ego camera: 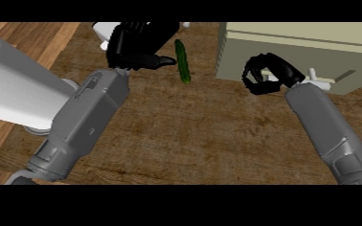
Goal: Pick up the cup, place it into the drawer and close the drawer
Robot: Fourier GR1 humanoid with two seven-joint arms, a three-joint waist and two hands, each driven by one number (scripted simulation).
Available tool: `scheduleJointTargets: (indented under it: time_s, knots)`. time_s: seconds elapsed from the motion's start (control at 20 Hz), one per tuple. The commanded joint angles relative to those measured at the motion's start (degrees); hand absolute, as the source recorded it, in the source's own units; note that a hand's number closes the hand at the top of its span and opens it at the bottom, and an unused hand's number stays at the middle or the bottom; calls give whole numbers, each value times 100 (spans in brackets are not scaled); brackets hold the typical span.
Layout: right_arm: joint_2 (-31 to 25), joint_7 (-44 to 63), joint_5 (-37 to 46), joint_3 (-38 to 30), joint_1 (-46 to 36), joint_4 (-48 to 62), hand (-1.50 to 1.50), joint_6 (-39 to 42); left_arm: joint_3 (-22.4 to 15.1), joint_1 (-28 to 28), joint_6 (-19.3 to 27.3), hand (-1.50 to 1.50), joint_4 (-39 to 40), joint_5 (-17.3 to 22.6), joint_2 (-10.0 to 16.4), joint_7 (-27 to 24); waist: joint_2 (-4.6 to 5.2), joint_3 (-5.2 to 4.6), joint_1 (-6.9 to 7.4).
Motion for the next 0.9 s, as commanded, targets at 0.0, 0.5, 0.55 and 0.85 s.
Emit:
scheduleJointTargets:
  time_s: [0.0, 0.5, 0.55, 0.85]
  knots:
    - [-596, 265, -146, -563, -906, 393, 150, -250, -26, 193, -160, -150, -78, 16, 48, -6, 128, -38, 182]
    - [-789, 377, -465, -742, -965, 119, 150, 63, -97, 381, -431, -150, -304, 62, 75, 65, 130, -51, 379]
    - [-892, 337, -504, -760, -934, 96, 150, 190, -41, 289, -360, -150, -313, 74, 141, 107, 128, -45, 360]
    - [-967, 415, -648, -814, -863, -56, 150, 395, -81, 459, -504, -150, -395, 79, 135, 45, 127, -56, 425]
